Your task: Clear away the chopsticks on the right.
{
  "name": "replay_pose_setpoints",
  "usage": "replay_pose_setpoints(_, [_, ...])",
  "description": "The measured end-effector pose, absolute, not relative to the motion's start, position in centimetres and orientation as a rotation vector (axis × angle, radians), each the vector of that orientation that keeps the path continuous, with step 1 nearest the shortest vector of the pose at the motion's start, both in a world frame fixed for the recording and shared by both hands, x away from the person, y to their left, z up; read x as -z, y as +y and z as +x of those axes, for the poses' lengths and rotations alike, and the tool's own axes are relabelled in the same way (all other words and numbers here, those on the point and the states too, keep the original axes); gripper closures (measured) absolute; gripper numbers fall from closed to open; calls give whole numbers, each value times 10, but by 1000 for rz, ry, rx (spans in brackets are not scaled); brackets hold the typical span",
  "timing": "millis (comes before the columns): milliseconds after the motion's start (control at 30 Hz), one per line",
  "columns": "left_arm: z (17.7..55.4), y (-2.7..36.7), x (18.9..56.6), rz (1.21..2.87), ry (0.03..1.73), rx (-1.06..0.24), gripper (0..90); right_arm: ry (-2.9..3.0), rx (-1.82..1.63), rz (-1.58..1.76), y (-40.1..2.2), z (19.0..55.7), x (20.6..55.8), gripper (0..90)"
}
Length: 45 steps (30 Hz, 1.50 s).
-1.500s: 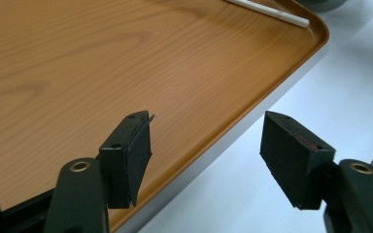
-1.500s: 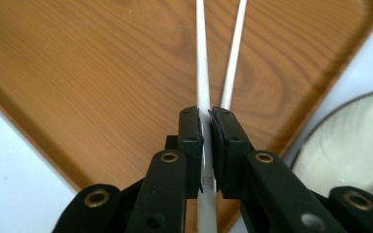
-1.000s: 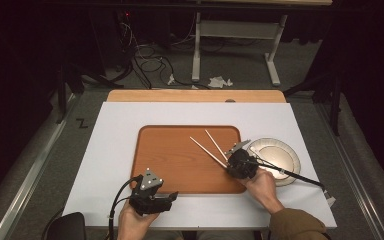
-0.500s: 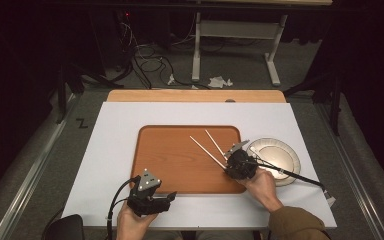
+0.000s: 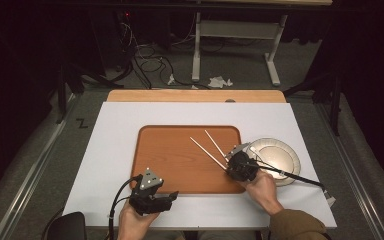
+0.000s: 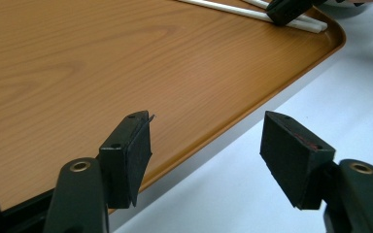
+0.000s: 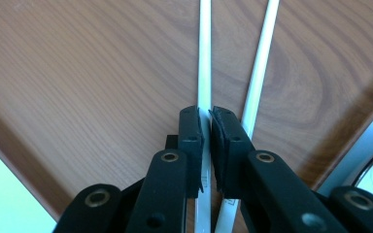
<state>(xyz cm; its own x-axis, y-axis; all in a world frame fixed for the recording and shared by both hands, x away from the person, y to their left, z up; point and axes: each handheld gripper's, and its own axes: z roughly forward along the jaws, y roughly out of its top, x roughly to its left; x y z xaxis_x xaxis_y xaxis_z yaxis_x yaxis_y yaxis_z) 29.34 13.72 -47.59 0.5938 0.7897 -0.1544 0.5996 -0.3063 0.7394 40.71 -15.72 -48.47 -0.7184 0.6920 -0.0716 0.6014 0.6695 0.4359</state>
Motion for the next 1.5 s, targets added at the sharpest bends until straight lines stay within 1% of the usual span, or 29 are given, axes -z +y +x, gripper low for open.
replay_pose_setpoints(67, [295,136,476,2026,1091,-297,356,2645,-577,1047,-158,405,485,830])
replay_pose_setpoints(100, [296,135,476,2029,1084,-293,356,2632,-587,1042,-158,404,486,785])
replay_pose_setpoints(133, [297,134,476,2029,1081,-293,356,2630,-589,1031,-158,403,486,762])
replay_pose_setpoints(300, [301,129,476,2040,1054,-275,356,2598,-675,1010,-164,394,479,687])
replay_pose_setpoints(533, [307,121,475,2058,1006,-250,356,2534,-768,996,-179,380,466,634])
replay_pose_setpoints(933, [316,111,475,2086,946,-223,355,2464,-880,1076,-206,367,454,607])
replay_pose_setpoints(1100, [318,108,475,2090,928,-214,354,2445,-877,1097,-219,363,455,582])
replay_pose_setpoints(1233, [319,108,474,2095,922,-211,354,2447,-933,1141,-230,361,456,587])
replay_pose_setpoints(1500, [321,106,475,2098,918,-208,354,2458,-901,1096,-228,356,461,584])
